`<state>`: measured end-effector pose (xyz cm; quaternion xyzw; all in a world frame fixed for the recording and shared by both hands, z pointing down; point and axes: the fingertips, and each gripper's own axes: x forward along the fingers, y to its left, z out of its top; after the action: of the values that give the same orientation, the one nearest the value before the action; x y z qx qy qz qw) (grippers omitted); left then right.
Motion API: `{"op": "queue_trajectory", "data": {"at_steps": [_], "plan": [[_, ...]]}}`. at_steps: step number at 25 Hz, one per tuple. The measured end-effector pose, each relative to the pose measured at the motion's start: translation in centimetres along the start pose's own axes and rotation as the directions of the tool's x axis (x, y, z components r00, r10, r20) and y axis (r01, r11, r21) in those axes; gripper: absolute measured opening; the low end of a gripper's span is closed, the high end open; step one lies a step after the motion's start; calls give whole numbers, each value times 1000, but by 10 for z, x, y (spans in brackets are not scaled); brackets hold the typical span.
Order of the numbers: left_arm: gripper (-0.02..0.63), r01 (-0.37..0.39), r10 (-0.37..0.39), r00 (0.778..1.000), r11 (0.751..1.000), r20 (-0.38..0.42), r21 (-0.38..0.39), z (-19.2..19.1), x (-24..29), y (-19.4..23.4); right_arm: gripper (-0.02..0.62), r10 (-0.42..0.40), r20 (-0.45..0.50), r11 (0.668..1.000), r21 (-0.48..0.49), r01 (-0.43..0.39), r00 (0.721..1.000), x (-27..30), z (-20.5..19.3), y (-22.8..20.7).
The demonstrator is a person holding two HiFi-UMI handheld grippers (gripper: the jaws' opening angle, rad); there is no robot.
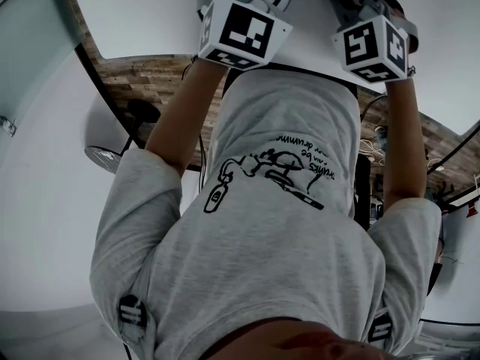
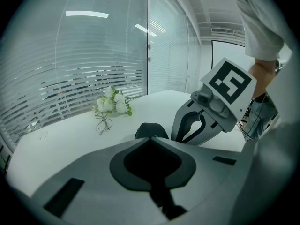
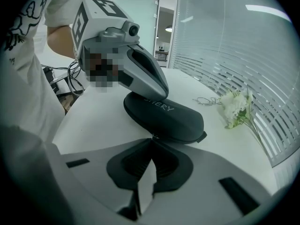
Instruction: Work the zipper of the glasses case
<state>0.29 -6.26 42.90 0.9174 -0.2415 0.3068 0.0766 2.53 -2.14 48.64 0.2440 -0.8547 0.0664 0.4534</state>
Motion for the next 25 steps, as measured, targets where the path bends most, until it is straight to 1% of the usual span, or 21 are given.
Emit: {"op": "queue_trajectory", "data": {"at_steps": [5,8,13,15,19,25], "plan": [[21,-11,11,1000,1000,-2,4,-2,-13,-4,8,3,5,1000,-4,-3,1000,-6,8,15],[21,-10,10,1000,1000,-6,-2,-4,-4,0,8,12,8,1000,-1,-12,1000,0,6,10],[21,6,-6,1000,1000,10,-16,2,-1,1,6,16,18,1000,-12,-15,1000,0,5,9],[23,13,-13,1000,1000,15,-14,5,-3,1,5,11,27,1000,-16,-10,1000,-4,6,7],[23,18,-19,1000,1000,11,14,14,4,-2,5,0,25,1000,-22,0,1000,-11,-1,-7],[23,54,-54,998,999,11,5,8,2,-7,5,-34,6,999,-26,34,999,-9,-9,-16]]}}
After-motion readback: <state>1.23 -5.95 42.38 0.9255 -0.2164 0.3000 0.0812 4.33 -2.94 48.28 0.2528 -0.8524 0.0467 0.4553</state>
